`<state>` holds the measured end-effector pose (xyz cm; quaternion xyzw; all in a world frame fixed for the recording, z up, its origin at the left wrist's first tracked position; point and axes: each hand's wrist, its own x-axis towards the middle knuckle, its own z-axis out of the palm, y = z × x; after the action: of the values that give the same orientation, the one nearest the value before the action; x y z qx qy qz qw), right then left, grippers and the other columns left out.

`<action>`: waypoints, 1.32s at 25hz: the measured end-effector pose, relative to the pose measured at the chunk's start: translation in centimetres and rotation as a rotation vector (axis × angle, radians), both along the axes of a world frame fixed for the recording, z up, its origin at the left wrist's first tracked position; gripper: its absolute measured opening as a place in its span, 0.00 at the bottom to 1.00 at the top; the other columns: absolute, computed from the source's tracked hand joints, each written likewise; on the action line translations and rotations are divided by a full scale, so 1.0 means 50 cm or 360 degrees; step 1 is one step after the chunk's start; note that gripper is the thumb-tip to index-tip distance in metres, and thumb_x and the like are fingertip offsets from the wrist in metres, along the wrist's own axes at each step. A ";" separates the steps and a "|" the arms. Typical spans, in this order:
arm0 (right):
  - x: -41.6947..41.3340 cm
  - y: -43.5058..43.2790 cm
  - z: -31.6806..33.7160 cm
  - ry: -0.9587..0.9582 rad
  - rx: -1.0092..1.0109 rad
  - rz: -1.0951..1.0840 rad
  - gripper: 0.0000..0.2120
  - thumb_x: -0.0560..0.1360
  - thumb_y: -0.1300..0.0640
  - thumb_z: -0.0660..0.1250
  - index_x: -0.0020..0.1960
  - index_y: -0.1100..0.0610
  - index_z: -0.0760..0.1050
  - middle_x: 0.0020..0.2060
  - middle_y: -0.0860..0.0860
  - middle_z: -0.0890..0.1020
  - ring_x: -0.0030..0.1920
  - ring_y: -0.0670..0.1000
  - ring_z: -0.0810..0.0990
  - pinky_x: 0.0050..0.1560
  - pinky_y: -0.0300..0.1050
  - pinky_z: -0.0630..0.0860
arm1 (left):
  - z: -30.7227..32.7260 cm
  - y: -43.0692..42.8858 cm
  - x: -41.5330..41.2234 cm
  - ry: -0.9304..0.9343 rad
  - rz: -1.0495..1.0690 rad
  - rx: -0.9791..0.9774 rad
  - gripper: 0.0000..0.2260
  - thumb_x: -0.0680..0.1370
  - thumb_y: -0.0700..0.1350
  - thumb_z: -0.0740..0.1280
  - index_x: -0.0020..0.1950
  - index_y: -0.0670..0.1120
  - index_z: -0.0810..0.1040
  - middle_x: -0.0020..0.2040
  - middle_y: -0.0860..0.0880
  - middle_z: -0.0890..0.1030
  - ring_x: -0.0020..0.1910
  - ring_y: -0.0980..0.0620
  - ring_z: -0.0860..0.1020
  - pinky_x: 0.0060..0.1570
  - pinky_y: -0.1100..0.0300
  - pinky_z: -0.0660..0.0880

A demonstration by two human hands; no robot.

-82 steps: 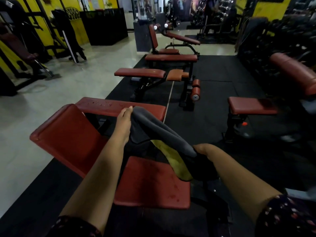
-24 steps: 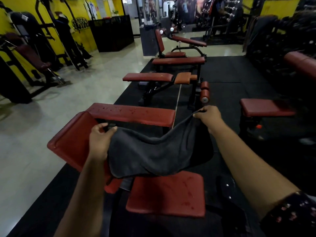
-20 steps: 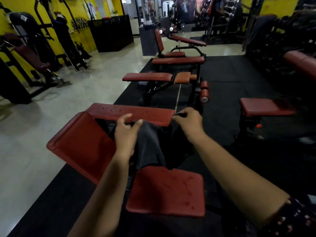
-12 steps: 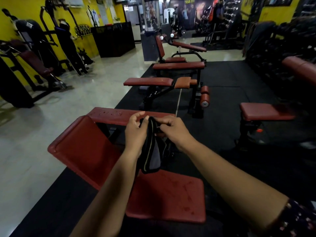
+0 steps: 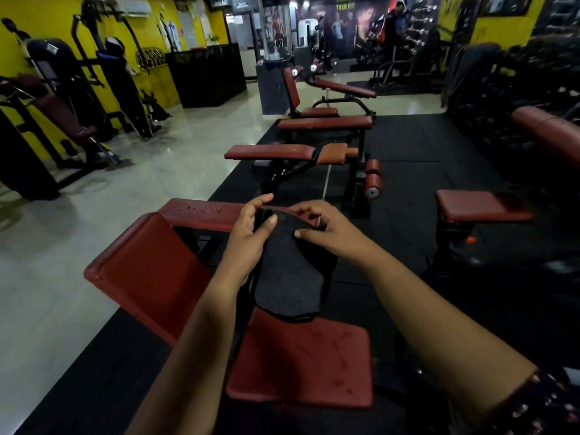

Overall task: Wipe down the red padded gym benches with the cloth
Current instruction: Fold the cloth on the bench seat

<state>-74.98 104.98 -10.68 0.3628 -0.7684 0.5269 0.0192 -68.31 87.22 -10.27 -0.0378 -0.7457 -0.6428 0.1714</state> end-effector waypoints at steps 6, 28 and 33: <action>-0.008 0.055 -0.018 -0.0405 0.0346 0.0312 0.21 0.71 0.54 0.74 0.53 0.69 0.73 0.50 0.66 0.78 0.50 0.53 0.77 0.56 0.59 0.75 | 0.004 -0.021 0.019 0.0236 -0.0046 0.0118 0.18 0.83 0.34 0.59 0.70 0.50 0.66 0.69 0.51 0.71 0.66 0.59 0.74 0.59 0.63 0.74; 0.034 0.071 -0.022 0.0041 0.1095 0.0492 0.18 0.73 0.63 0.71 0.62 0.61 0.76 0.55 0.52 0.73 0.55 0.48 0.72 0.56 0.40 0.69 | -0.009 -0.049 0.015 0.0252 -0.0007 0.0177 0.23 0.83 0.37 0.59 0.73 0.59 0.62 0.59 0.44 0.75 0.58 0.48 0.76 0.61 0.52 0.74; 0.011 0.078 -0.019 0.0194 0.1417 0.0484 0.16 0.73 0.67 0.69 0.59 0.59 0.77 0.51 0.50 0.71 0.54 0.52 0.73 0.57 0.43 0.70 | -0.018 -0.086 0.022 0.0217 0.0143 -0.0593 0.20 0.84 0.41 0.59 0.70 0.63 0.63 0.72 0.57 0.68 0.71 0.60 0.66 0.72 0.56 0.63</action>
<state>-74.43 108.88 -11.61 0.4746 -0.8551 0.1208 -0.1705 -67.18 82.92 -11.17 -0.0791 -0.8393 -0.4813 0.2401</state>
